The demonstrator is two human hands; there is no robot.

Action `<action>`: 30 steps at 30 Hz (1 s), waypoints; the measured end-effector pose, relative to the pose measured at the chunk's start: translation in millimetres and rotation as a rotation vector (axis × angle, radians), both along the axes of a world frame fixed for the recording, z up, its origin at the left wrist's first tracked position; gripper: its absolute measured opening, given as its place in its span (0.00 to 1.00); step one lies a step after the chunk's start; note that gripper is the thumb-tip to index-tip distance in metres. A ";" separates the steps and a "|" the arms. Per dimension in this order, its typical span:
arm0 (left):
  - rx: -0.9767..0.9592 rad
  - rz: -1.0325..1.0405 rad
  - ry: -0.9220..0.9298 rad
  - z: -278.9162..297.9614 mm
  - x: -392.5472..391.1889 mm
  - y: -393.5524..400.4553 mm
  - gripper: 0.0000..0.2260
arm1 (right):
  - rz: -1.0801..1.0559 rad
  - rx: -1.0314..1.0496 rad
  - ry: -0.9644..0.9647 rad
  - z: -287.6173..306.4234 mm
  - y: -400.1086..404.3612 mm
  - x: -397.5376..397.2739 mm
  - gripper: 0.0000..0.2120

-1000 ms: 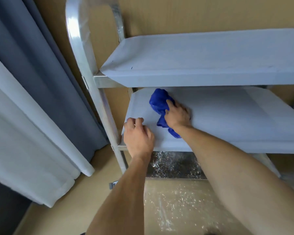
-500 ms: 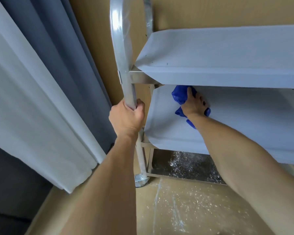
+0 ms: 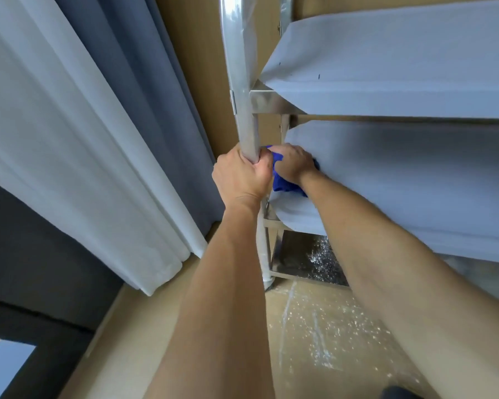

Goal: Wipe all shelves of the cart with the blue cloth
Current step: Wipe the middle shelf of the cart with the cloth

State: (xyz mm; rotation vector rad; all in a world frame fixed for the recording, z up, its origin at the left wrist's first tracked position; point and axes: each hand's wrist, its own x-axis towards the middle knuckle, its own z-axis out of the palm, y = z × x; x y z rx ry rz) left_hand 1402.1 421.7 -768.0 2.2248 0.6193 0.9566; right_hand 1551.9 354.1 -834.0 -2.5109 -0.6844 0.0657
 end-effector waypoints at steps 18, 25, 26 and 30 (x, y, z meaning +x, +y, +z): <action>-0.029 0.007 0.012 -2.7 2.1 -10.1 0.15 | -0.185 0.032 -0.195 -27.3 2.2 -24.1 0.14; -0.037 0.016 -0.012 -1.4 1.4 -10.7 0.14 | -0.230 0.052 -0.186 -24.6 3.8 -24.4 0.12; -0.050 0.017 0.012 1.7 -1.4 -12.2 0.14 | -0.214 0.026 -0.189 -22.3 -4.7 -39.7 0.10; -0.064 0.086 0.126 13.0 -15.4 -22.8 0.12 | -0.134 0.049 -0.375 -25.4 -53.0 -117.5 0.16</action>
